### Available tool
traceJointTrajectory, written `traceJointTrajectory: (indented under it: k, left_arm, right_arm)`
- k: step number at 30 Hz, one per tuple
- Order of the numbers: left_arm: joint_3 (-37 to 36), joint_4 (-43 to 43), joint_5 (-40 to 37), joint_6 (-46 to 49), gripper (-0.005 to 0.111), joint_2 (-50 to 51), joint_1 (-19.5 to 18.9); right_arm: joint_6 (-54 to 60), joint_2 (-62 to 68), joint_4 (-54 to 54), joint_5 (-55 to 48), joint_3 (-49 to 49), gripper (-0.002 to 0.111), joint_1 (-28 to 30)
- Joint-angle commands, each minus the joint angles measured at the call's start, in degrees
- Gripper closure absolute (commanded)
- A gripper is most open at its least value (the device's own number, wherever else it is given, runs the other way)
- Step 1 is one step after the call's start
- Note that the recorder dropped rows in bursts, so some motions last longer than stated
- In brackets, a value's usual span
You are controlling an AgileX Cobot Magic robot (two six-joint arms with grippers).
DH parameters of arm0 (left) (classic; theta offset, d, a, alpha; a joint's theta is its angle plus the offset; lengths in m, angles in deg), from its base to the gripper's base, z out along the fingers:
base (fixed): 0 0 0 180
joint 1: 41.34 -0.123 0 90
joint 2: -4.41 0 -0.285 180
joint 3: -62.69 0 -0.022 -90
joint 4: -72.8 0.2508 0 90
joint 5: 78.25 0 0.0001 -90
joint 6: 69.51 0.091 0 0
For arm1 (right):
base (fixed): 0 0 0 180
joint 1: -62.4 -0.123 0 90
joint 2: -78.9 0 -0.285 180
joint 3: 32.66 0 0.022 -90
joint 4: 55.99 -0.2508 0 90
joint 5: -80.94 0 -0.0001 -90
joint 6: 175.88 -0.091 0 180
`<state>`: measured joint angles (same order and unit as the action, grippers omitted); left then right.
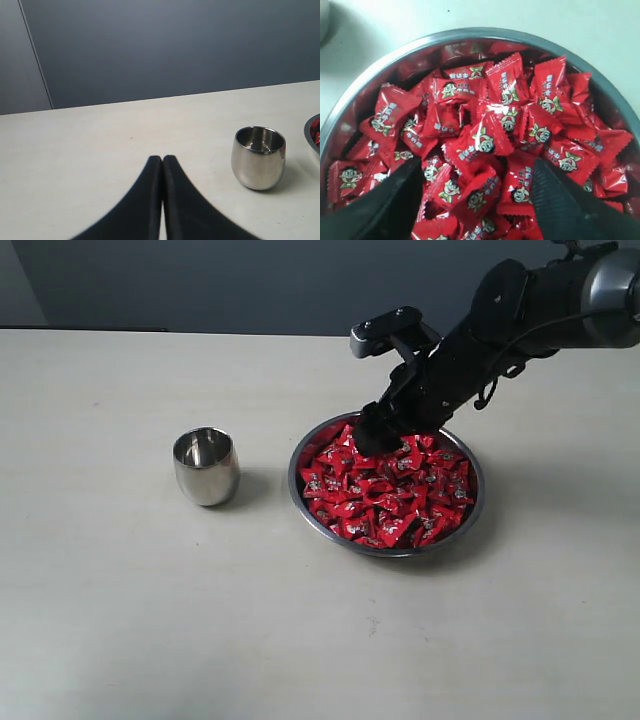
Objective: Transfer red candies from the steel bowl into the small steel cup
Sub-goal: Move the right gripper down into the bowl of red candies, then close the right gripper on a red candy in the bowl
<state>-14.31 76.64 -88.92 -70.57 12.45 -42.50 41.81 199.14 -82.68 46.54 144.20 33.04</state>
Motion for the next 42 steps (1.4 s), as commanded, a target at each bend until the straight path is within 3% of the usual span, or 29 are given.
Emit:
traceJointTrajectory:
  k: [1,20,25,32,35,42]
  left_arm:
    - [-0.2,0.1,0.2,-0.1,0.106,-0.3,0.2]
    - [-0.2,0.1,0.2,-0.1,0.106,-0.3,0.2]
    - [-0.2,0.1,0.2,-0.1,0.106,-0.3,0.2]
    - [-0.2,0.1,0.2,-0.1,0.106,-0.3,0.2]
    - [-0.2,0.1,0.3,-0.1,0.106,-0.3,0.2]
    - [-0.2,0.1,0.3,-0.1,0.106,-0.3,0.2]
  right_arm:
    - [-0.3,1.9,-1.0,-0.3,1.6,0.047,-0.4]
    - [-3.4,4.8,-0.3,1.5,3.2,0.048,-1.4]
    - [-4.3,5.9,-0.3,0.5,3.9,0.056,-1.4]
    - [-5.0,6.7,-0.2,0.3,3.9,0.057,-1.4]
    - [-5.0,6.7,-0.1,0.3,3.9,0.067,-1.4]
    - [-5.0,6.7,0.7,-0.2,3.9,0.109,-1.4]
